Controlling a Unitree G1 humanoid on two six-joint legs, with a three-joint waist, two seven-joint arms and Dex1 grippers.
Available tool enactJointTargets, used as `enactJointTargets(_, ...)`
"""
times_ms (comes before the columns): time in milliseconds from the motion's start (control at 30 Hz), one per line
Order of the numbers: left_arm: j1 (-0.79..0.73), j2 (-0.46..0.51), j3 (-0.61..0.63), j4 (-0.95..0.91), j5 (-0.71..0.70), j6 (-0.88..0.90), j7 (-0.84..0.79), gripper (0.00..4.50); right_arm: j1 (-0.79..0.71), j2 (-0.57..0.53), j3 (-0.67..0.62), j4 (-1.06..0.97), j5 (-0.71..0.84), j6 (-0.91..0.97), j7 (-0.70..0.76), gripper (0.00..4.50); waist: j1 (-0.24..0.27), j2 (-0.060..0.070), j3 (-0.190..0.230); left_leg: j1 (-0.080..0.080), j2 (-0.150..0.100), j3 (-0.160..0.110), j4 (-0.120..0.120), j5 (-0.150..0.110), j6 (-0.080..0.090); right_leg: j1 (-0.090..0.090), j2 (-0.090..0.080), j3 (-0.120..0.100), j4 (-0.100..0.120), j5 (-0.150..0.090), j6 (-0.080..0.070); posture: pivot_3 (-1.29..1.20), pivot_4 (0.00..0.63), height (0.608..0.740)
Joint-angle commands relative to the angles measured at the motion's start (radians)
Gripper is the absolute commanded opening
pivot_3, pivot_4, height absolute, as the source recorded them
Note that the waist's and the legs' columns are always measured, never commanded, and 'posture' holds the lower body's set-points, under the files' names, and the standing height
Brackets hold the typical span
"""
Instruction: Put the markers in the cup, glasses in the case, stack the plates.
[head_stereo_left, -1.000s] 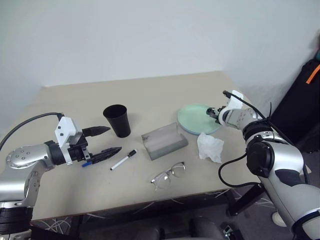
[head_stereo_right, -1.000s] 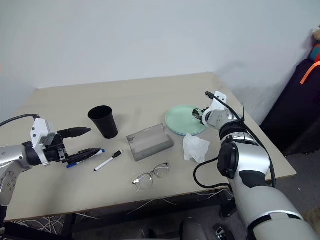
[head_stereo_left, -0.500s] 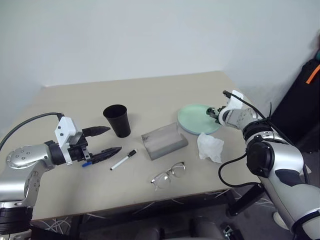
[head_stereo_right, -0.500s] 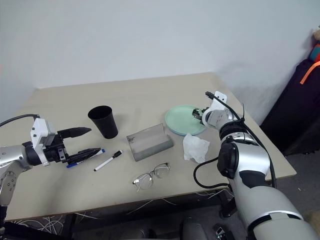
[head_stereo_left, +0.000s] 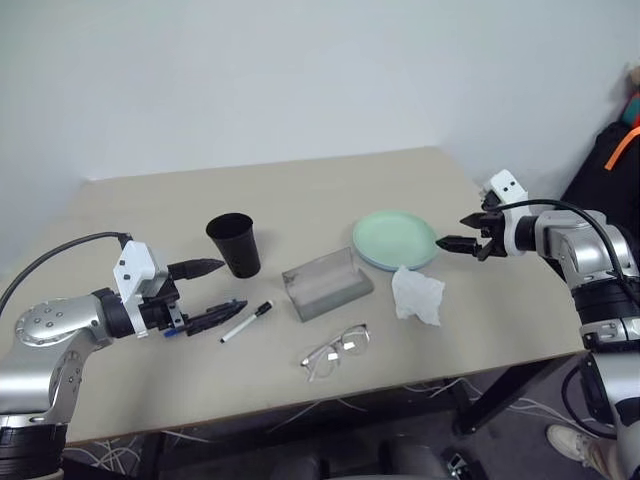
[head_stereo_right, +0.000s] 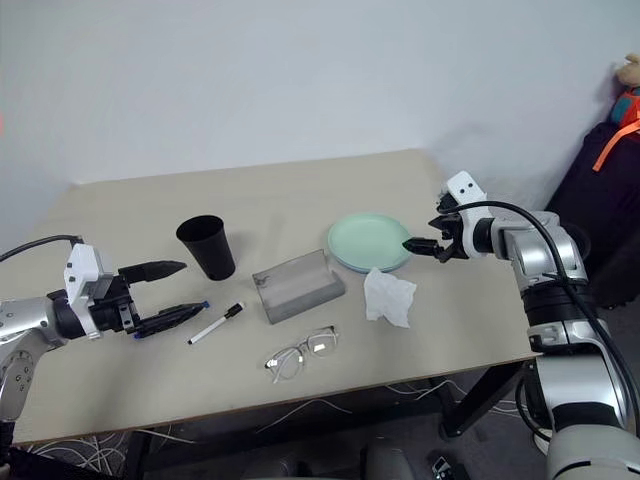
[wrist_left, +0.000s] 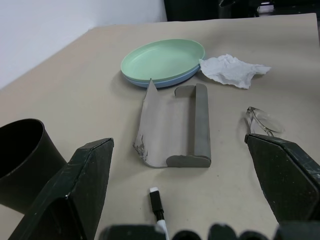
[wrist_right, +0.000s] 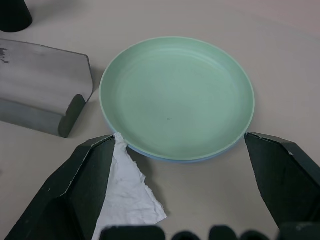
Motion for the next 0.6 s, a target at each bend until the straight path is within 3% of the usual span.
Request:
enactJointTargets(33,-0.015,0.006,0.031,-0.013,-0.018,-0.001,0.004,4.50,-0.016,-0.016,-0.031,-0.048,0.013,0.000,0.000,4.47,0.001,0.000,0.000,0.000,0.000,0.000,0.000,0.000,0.000,0.000,0.000,0.000,0.000,0.000,0.000,0.00,0.000,0.732)
enactJointTargets(600,-0.025,0.005,0.027,-0.006,-0.015,-0.001,0.014,4.50,-0.008,-0.015,-0.047,-0.058,0.020,-0.004,0.000,4.47,0.001,0.000,0.000,-0.002,-0.001,0.000,-0.001,-0.002,0.002,-0.001,0.000,0.001,0.000,0.000,0.000,0.00,0.000,0.732)
